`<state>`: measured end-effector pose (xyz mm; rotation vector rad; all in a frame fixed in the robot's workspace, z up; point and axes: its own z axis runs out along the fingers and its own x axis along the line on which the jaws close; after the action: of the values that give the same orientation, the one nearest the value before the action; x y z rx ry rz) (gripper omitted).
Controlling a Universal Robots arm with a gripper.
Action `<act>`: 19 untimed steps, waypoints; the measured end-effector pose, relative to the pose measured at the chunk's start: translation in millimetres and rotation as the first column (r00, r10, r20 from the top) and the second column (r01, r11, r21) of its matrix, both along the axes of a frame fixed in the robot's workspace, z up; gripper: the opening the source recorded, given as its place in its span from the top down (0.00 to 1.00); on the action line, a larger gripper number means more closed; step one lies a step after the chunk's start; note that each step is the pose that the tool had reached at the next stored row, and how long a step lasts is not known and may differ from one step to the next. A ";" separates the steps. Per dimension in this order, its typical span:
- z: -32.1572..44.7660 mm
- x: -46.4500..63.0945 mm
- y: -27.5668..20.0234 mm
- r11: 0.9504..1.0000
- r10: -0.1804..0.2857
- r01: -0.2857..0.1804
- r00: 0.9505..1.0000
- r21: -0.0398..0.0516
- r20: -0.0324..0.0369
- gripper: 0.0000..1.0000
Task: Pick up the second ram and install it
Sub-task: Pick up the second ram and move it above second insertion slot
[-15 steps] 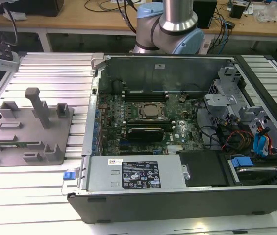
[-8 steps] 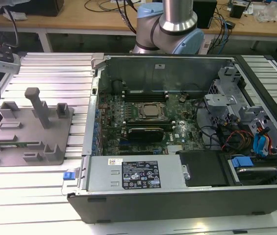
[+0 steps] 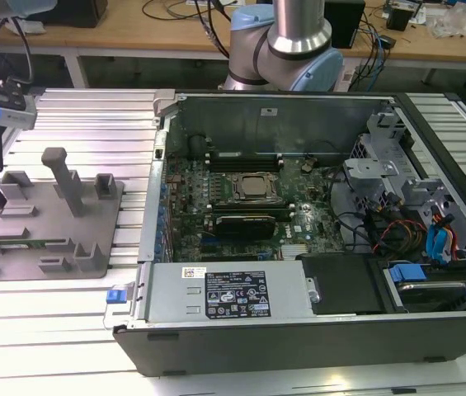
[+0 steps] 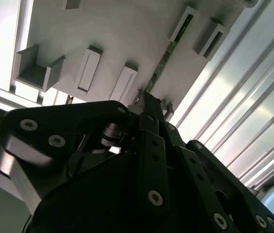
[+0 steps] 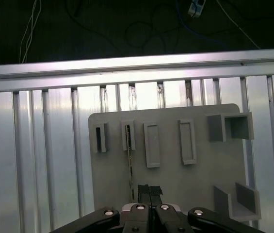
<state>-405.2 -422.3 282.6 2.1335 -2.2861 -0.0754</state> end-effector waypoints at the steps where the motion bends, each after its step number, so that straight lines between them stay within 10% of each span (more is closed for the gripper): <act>1: -0.2 0.0 0.0 1.000 0.000 0.000 1.000 0.000 0.000 0.92; 19: -37.9 0.0 -15.1 1.000 0.000 0.000 1.000 0.000 0.000 0.92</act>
<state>-405.1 -437.4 244.7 2.1337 -2.2864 -0.0753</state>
